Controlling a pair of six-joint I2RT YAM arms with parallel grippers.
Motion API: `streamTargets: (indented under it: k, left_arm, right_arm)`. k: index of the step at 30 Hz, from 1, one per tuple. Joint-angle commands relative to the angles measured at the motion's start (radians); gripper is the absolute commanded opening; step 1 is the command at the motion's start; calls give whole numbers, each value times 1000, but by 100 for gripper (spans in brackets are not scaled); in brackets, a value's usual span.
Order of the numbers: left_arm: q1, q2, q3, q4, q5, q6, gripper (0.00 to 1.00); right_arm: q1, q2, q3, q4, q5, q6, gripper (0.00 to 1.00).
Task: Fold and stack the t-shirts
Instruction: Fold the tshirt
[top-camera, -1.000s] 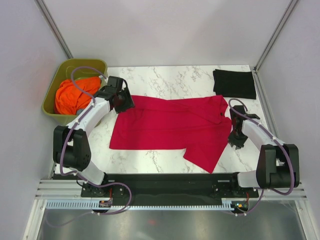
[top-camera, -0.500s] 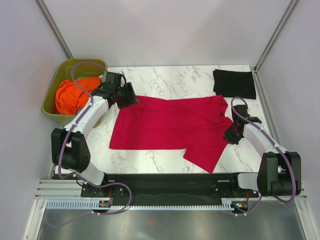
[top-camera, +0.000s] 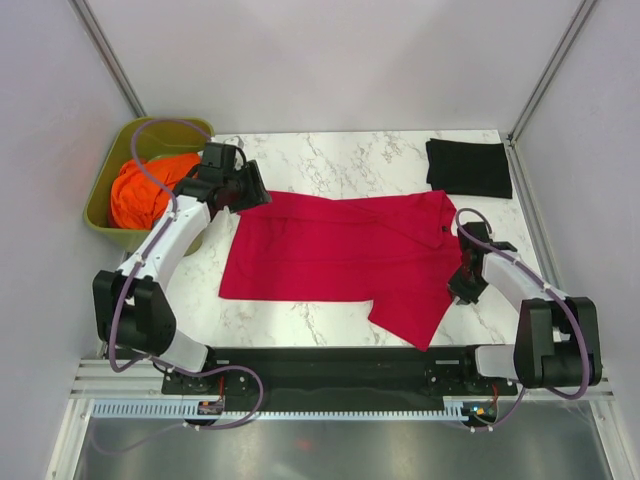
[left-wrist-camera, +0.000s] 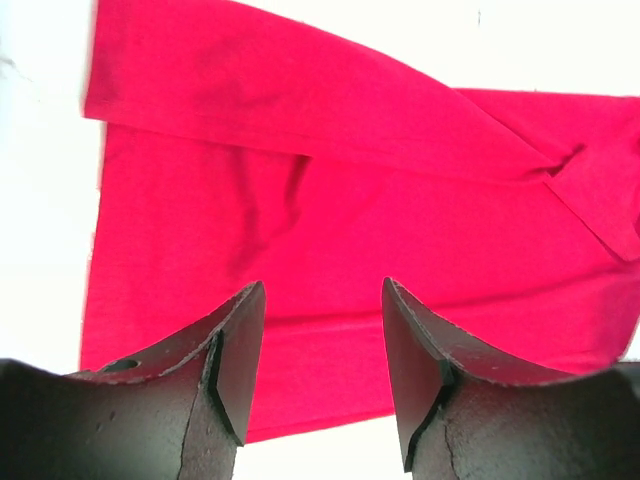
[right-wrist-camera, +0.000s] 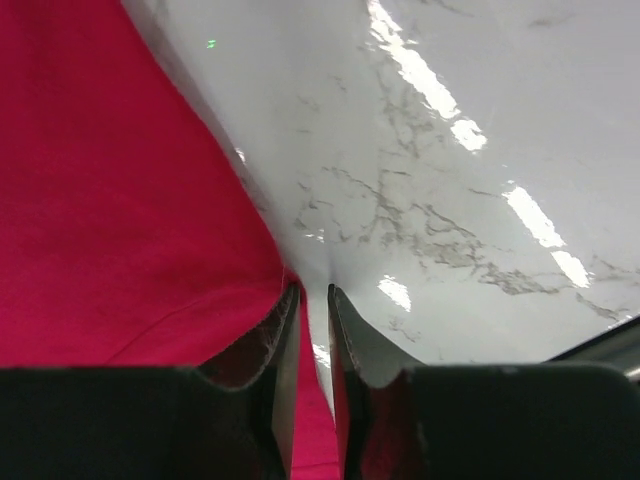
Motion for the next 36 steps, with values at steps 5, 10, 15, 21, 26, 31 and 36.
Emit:
streamTargets:
  k: [5, 10, 15, 21, 26, 31, 36]
  left_arm:
    - [32, -28, 96, -37, 6, 78, 62]
    - [33, 41, 186, -84, 50, 104, 63]
    - [35, 182, 283, -135, 142, 105, 62]
    - [35, 265, 338, -136, 75, 133, 61]
    - [37, 337, 360, -142, 58, 171, 62]
    - [41, 388, 338, -142, 44, 176, 58]
    - [72, 437, 338, -144, 53, 173, 56]
  right_arm:
    - [5, -89, 104, -157, 101, 2, 26]
    - [31, -61, 245, -145, 19, -22, 34]
    - [31, 70, 383, -52, 24, -25, 39]
    - [31, 285, 514, 10, -50, 93, 43]
    - [31, 352, 502, 80, -62, 228, 43]
    - [40, 395, 500, 108, -19, 225, 44]
    - [42, 401, 453, 174, 2, 197, 45]
